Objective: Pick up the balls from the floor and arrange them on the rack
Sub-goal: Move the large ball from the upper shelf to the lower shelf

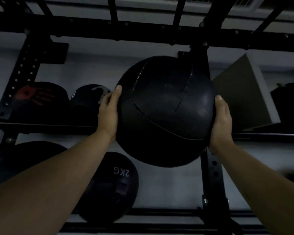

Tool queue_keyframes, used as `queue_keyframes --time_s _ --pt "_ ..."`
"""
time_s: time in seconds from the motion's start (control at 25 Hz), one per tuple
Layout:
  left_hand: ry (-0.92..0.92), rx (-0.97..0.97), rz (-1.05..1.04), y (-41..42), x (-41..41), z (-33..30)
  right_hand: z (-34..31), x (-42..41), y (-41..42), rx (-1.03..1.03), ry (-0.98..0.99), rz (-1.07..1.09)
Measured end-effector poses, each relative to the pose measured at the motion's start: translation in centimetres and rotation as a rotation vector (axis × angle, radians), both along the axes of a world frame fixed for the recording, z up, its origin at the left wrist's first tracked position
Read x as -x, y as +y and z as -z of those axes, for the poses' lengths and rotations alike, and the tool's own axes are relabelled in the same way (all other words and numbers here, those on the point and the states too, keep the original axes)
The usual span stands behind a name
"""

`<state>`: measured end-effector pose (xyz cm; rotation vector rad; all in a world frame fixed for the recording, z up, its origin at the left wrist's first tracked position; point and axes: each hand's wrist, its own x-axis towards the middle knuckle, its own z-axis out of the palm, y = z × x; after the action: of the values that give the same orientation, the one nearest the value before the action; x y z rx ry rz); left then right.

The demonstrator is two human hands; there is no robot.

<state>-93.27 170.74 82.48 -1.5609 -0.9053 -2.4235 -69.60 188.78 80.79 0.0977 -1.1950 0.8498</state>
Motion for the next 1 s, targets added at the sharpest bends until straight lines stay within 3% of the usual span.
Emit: queue_keyframes --time_s 0.24,0.52,0.72,0.88,1.0 --pt "-0.180 0.077 0.064 1.0 -1.7 7.7 6.1 -2.0 -0.4 0.082 -0.039 0.081" --pt "-0.311 0.179 0.022 6.5 -1.6 13.2 11.7 -1.6 5.3 0.156 -0.087 0.105" --pt "-0.264 0.183 -0.057 10.7 -1.5 16.2 15.2 -0.9 10.8 0.168 -0.165 0.122" --pt "-0.378 0.293 -0.084 14.4 0.2 19.3 16.8 0.9 14.6 0.197 -0.259 0.111" --pt "-0.231 0.354 -0.149 17.1 1.0 19.9 16.8 2.4 17.4 0.179 -0.335 0.143"
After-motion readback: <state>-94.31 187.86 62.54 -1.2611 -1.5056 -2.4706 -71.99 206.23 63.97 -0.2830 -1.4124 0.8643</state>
